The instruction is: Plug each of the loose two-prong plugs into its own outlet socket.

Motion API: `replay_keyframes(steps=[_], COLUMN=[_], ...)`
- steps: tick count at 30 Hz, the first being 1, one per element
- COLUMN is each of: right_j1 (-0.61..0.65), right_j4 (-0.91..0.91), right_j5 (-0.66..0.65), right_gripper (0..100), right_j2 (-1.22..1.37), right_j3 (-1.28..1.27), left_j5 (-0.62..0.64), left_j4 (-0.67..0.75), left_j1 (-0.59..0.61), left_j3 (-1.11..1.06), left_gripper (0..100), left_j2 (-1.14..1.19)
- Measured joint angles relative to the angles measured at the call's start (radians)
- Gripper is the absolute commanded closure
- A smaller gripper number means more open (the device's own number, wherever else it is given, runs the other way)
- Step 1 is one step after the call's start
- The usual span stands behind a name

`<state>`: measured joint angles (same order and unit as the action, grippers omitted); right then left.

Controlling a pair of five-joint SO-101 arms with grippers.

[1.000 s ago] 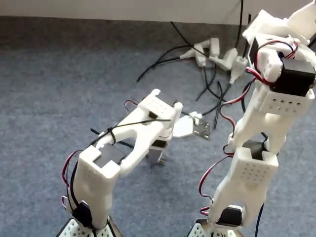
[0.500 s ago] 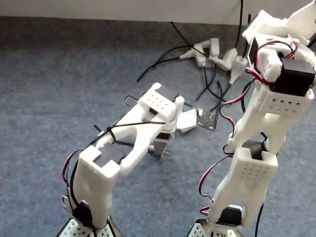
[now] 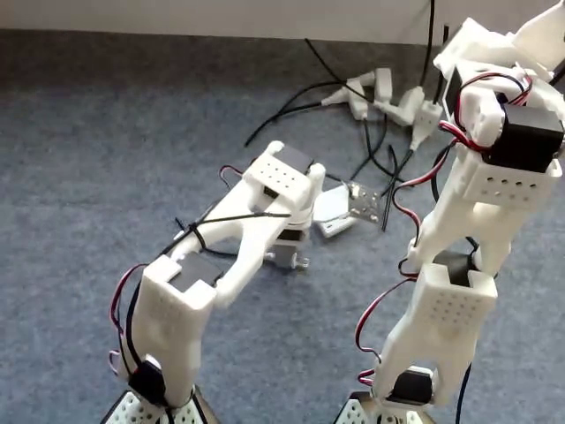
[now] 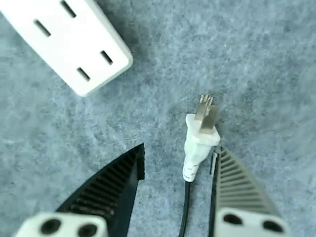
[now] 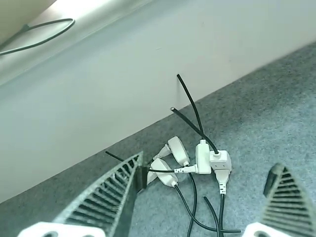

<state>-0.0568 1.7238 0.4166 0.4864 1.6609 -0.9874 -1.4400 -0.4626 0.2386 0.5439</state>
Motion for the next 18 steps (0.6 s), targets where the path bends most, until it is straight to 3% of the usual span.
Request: replay_keyframes(steps=[10,15,18], right_j1=[0.0,0.0,0.0], right_j4=[0.0,0.0,0.0], right_j5=[0.0,0.0,0.0], right_gripper=[63.6,63.6,63.6], right_j2=[0.0,0.0,0.0], right_j3=[0.0,0.0,0.0], left_j5=[0.0,0.0,0.0], left_j4=[0.0,0.026,0.064], left_j1=[-0.003,-0.014,-0.029], left_j3=[0.002,-0.026,-0.066], left_gripper=[78,87,88], left_j2=[0.003,0.003,0.003])
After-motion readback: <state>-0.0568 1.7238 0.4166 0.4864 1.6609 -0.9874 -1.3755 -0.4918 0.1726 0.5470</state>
